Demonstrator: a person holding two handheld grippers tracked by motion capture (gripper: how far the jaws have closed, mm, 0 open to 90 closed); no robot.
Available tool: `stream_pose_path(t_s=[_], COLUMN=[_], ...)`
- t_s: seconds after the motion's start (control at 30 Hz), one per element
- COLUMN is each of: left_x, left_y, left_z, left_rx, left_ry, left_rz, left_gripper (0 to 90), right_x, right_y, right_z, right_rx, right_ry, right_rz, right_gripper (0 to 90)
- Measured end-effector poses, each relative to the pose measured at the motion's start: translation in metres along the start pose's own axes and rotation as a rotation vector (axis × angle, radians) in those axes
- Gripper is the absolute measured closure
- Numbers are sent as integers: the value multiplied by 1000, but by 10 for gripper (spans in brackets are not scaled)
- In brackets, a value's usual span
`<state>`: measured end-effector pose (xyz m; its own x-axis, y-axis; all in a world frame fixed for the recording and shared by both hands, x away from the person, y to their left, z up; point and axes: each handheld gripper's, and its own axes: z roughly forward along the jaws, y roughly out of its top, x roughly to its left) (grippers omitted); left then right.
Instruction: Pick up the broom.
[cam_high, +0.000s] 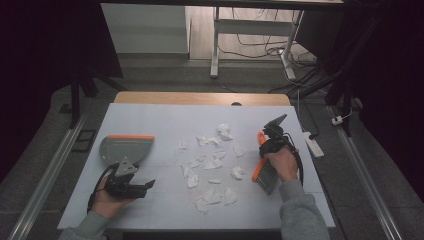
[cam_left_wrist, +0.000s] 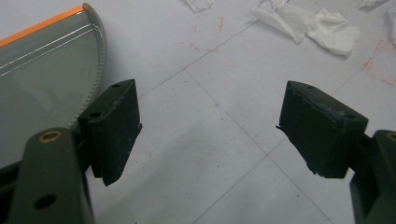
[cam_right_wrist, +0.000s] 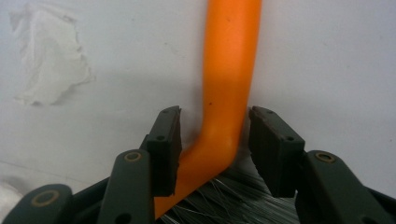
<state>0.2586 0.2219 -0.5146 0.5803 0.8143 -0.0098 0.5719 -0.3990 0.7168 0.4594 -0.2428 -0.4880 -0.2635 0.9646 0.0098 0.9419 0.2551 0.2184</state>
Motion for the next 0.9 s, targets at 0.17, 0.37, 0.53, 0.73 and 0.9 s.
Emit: stream_pose_path(t_s=[0.17, 0.37, 0.53, 0.73, 0.9], left_x=[-1, -1, -1, 0, 1], left_y=[0, 0, 0, -1, 0], left_z=[1, 0, 1, 2, 3], left_rx=[1, -1, 1, 5, 7], left_ry=[2, 9, 11, 13, 18], left_rz=[10, 6, 10, 5, 1], left_gripper=[212, 212, 212, 212, 212], right_x=[2, 7, 3, -8, -20], right_y=[3, 5, 2, -2, -10], right_z=[1, 1, 1, -3, -14], right_rx=[21, 26, 13, 5, -39], right_ry=[-50, -82, -50, 41, 145], right_rz=[47, 65, 34, -4, -38], right_gripper=[634, 696, 700, 703, 704])
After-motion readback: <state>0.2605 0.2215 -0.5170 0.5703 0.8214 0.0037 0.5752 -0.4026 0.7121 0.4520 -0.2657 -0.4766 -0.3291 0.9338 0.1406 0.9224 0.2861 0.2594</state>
